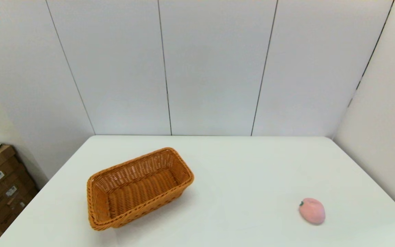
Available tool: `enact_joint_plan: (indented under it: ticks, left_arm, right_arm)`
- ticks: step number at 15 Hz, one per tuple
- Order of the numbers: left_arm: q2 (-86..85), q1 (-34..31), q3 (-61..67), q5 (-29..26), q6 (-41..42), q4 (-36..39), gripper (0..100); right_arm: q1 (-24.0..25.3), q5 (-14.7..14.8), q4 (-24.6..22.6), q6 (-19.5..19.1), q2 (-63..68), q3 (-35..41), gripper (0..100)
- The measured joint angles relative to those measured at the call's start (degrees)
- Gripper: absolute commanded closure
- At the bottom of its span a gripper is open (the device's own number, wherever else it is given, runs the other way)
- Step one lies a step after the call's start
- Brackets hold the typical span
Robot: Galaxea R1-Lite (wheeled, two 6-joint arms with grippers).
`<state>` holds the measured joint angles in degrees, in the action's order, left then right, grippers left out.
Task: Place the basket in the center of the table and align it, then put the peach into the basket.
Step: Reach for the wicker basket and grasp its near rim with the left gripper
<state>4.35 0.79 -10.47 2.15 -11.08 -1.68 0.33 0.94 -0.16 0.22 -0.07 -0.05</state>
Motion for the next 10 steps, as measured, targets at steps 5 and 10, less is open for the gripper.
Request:
enact_joint_plan:
  ticks: [5,10]
  left_arm:
    - [26.8,0.0,-8.7,-0.1,-11.9,-2.4,0]
    - [64.4,0.0,-13.8,-0.1,-20.7,0.9,0]
  right_arm:
    - [0.0,-0.1,-0.1,-0.2,0.0,0.0,0]
    - [0.0,0.0,-0.1,-0.3,0.0,0.0,0]
